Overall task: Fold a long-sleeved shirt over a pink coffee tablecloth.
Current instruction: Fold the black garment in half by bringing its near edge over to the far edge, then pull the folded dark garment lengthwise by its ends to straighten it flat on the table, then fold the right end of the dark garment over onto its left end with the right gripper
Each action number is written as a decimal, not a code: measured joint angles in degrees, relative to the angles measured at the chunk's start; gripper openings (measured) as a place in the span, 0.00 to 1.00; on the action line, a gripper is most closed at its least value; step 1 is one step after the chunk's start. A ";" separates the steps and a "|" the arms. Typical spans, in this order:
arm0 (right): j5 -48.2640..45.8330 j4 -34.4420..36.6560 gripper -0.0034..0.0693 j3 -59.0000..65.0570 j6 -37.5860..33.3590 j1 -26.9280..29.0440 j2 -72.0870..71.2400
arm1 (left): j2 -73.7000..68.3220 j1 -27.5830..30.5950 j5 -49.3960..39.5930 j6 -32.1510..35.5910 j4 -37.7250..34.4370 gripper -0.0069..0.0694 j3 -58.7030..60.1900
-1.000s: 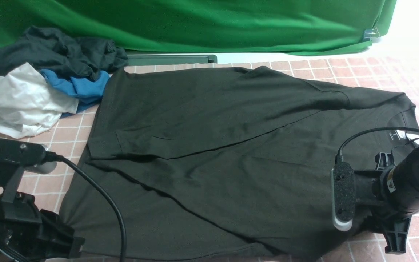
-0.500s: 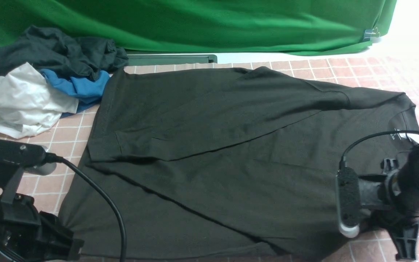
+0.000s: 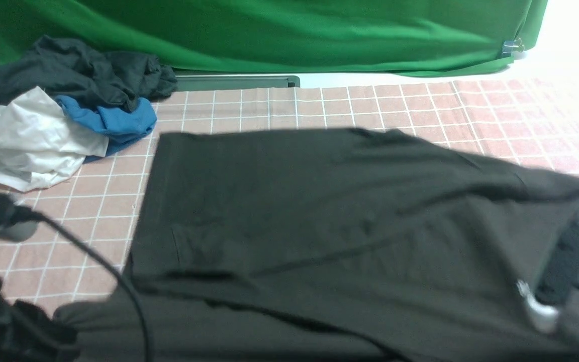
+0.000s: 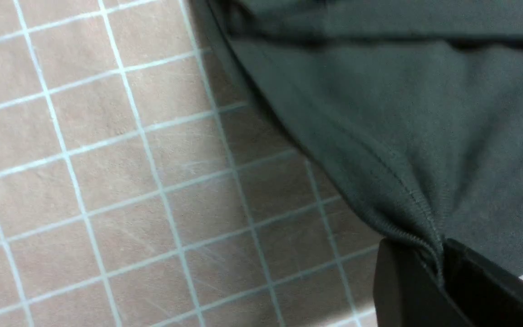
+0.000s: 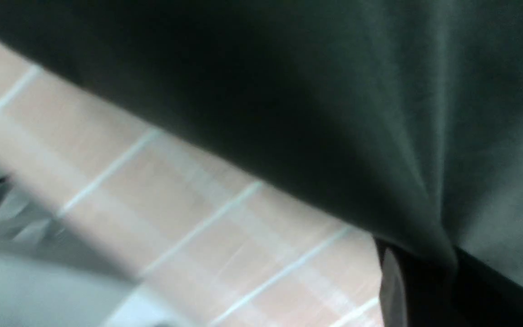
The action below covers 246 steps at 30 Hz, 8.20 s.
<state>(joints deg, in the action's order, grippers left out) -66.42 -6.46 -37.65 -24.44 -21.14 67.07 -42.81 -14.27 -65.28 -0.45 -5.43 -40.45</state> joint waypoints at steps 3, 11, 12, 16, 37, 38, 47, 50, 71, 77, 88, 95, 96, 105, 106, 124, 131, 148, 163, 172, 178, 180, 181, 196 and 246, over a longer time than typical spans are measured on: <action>1.43 0.08 0.10 0.47 6.19 0.00 -2.85 | 1.74 0.00 1.59 -0.56 0.98 0.15 0.00; 15.06 -3.35 0.10 -4.14 12.25 0.00 0.69 | -9.65 0.00 13.44 -6.72 9.41 0.15 -0.43; 15.71 -4.53 0.10 -5.14 12.25 0.00 2.32 | -12.39 0.11 15.51 -8.66 10.89 0.15 -0.90; 19.33 -9.53 0.10 -9.30 12.87 0.31 9.78 | -24.33 2.62 22.98 -13.26 12.96 0.15 -4.72; 38.75 -10.08 0.10 -27.57 15.39 11.51 37.06 | -61.77 8.69 35.46 -12.09 13.49 0.15 -29.50; 38.92 -10.08 0.10 -27.64 15.49 11.48 37.24 | -61.97 8.69 35.61 -12.09 13.62 0.15 -29.81; 46.73 -10.48 0.20 -28.74 22.79 11.91 42.07 | -67.63 9.22 44.03 -11.84 17.37 0.17 -34.08; 48.28 -10.54 0.37 -28.77 23.50 11.99 42.07 | -68.33 9.73 46.99 -11.78 17.49 0.20 -34.08; 39.71 7.84 0.08 -31.06 16.52 1.58 45.00 | -58.47 3.81 39.81 3.63 11.14 0.18 -34.15; 41.67 8.17 0.09 -36.70 16.47 2.70 48.49 | -50.70 -1.89 34.84 10.75 4.84 0.11 -31.31; 49.25 8.35 0.14 -46.87 16.41 8.37 56.43 | -35.77 -6.84 35.65 11.74 4.04 0.11 -16.00; 45.97 8.30 0.22 -49.83 15.90 14.10 53.57 | -31.58 -6.84 32.81 12.33 4.65 0.11 -12.40; 44.07 8.30 0.23 -49.50 14.61 14.97 51.00 | -31.40 -6.84 32.62 12.33 4.65 0.11 -12.35; 28.40 7.48 0.31 -40.58 13.91 21.12 36.25 | -29.89 -6.84 32.13 16.57 -1.53 0.11 -12.29; 27.44 7.35 0.37 -38.35 15.49 23.57 35.31 | -28.68 -6.84 31.95 18.56 -4.13 0.11 -12.29; 34.70 6.46 0.68 -28.84 17.45 32.40 41.39 | -18.58 -6.84 32.68 21.83 -10.98 0.11 -11.81; 35.30 9.25 0.48 -28.84 14.23 32.40 43.02 | -18.58 -6.84 33.48 23.32 -10.98 0.11 -11.10; 35.15 9.84 0.12 -28.79 10.25 32.30 39.31 | -18.58 -6.84 34.81 23.82 -11.17 0.11 -10.01; 49.46 9.41 0.23 -28.73 10.08 32.30 37.39 | -18.58 -6.84 34.83 24.05 -11.17 0.11 -10.01; 44.95 9.19 0.85 -28.73 19.89 36.45 37.46 | -18.58 -6.84 34.62 24.05 -11.22 0.11 -10.01; 37.75 9.61 0.81 -28.87 21.61 39.35 41.10 | -18.58 -6.84 34.57 24.05 -12.73 0.11 -10.01; 36.73 10.58 0.82 -29.34 21.69 39.39 43.24 | -18.58 -6.84 34.57 24.05 -12.91 0.11 -10.01; 36.73 11.22 0.83 -29.40 21.49 39.39 43.86 | -18.58 -6.84 34.57 24.05 -12.91 0.11 -10.01; 37.34 18.36 0.27 -30.42 11.58 37.58 45.62 | -18.58 -6.84 34.57 24.62 -12.91 0.11 -10.01; 27.53 43.07 0.15 -50.00 5.76 -6.12 34.85 | -0.31 -6.84 32.20 24.47 -10.33 0.11 -10.01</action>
<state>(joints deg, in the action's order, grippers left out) -38.90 36.60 -87.64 -18.68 -27.26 101.92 -43.12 -21.11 -33.08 24.02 -15.76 -50.46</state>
